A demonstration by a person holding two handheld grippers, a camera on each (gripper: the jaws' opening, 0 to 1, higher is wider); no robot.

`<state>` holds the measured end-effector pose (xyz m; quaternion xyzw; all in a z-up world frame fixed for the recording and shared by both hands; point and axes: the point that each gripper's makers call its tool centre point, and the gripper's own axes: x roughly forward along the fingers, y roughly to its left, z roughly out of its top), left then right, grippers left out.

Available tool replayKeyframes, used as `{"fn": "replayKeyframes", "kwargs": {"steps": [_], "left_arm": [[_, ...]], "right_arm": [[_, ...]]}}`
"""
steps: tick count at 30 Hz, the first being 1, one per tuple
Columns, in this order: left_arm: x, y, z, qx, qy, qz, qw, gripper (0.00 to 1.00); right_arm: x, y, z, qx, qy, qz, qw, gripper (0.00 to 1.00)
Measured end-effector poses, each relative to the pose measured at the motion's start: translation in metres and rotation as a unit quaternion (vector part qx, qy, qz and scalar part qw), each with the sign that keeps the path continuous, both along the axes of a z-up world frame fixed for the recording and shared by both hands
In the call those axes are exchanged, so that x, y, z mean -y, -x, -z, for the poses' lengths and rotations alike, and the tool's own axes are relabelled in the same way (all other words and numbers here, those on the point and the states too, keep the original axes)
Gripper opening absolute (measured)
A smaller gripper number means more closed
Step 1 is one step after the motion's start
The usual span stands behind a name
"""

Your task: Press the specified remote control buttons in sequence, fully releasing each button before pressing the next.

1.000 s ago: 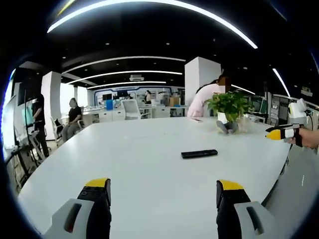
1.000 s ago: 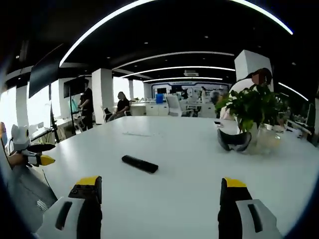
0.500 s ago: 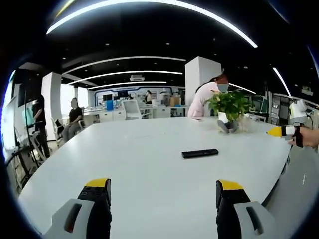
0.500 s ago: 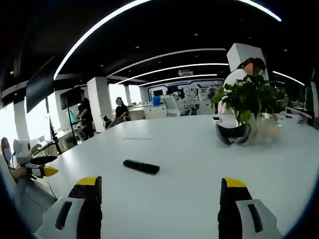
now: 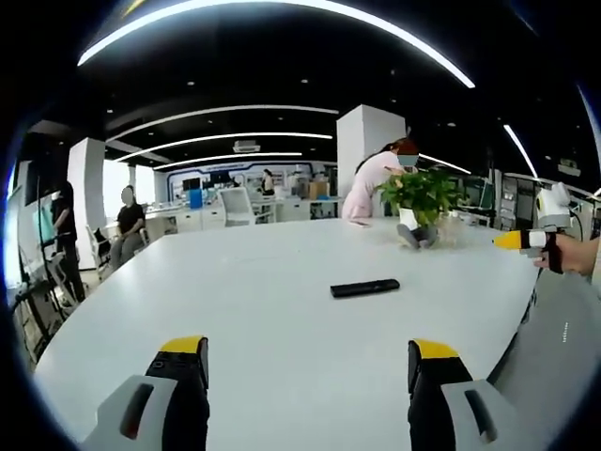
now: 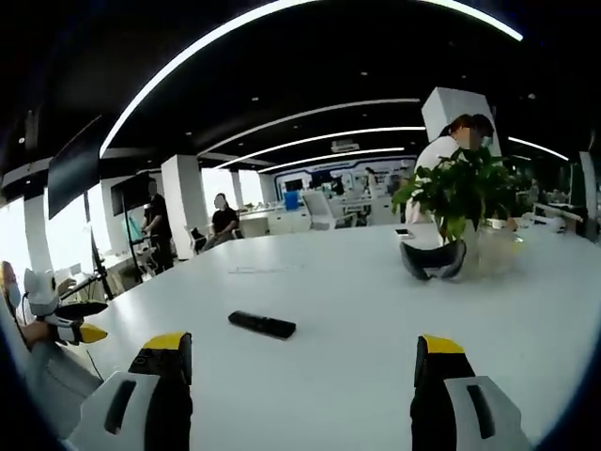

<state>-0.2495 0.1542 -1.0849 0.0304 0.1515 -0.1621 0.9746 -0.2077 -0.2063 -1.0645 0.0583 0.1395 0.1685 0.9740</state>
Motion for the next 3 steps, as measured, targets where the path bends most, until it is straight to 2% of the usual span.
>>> {"fn": "replayKeyframes", "kwargs": {"steps": [3], "left_arm": [[-0.0003,-0.0002,0.0002,0.001,-0.002,0.0,1.0,0.9]], "right_arm": [[-0.0021,0.0002,0.0007,0.0,0.005,-0.005,1.0,0.99]]}}
